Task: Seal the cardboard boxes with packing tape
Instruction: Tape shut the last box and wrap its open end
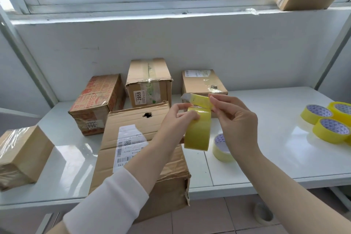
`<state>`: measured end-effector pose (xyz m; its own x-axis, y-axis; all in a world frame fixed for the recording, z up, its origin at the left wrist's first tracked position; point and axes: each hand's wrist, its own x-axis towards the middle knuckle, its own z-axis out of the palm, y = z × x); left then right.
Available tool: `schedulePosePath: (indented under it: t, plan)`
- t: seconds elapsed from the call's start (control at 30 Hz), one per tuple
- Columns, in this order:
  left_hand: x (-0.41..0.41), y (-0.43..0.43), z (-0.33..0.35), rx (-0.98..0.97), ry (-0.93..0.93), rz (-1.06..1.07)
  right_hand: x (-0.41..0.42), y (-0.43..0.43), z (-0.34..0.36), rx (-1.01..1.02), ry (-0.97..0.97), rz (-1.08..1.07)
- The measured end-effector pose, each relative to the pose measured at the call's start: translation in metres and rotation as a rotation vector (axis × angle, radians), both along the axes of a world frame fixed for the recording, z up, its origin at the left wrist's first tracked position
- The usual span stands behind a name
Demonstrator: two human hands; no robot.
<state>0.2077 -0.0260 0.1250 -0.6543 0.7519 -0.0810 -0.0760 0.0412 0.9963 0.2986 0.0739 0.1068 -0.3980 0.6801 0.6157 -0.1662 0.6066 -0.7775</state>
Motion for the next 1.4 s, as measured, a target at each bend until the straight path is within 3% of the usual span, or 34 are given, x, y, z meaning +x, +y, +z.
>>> schedulePosePath:
  t: [0.17, 0.4, 0.57, 0.9, 1.03, 1.2, 1.3, 1.4]
  plan:
    - [-0.005, -0.008, 0.004, 0.038, 0.012, 0.047, -0.011, -0.011, 0.002, -0.042, 0.058, 0.001]
    - [-0.019, -0.019, -0.001, 0.073, 0.119, 0.034, -0.021, -0.013, 0.010, -0.362, 0.132, 0.156]
    - [-0.025, -0.020, -0.002, 0.031, 0.063, -0.004, -0.026, -0.018, 0.012, -0.545, 0.173, 0.164]
    - [-0.026, -0.018, 0.004, 0.061, -0.060, -0.002, -0.027, -0.025, 0.011, -0.391, 0.139, 0.115]
    - [-0.026, -0.015, 0.006, 0.090, 0.005, 0.051, -0.021, -0.024, 0.016, -0.191, -0.053, 0.033]
    - [-0.025, -0.015, 0.012, 0.106, 0.165, 0.053, -0.014, -0.014, 0.035, -0.171, -0.349, 0.106]
    - [-0.020, -0.014, 0.011, 0.116, 0.182, 0.074, -0.016, -0.014, 0.036, -0.335, -0.284, 0.122]
    - [-0.016, -0.011, 0.009, 0.089, 0.237, 0.121, -0.021, -0.018, 0.030, -0.693, -0.177, 0.175]
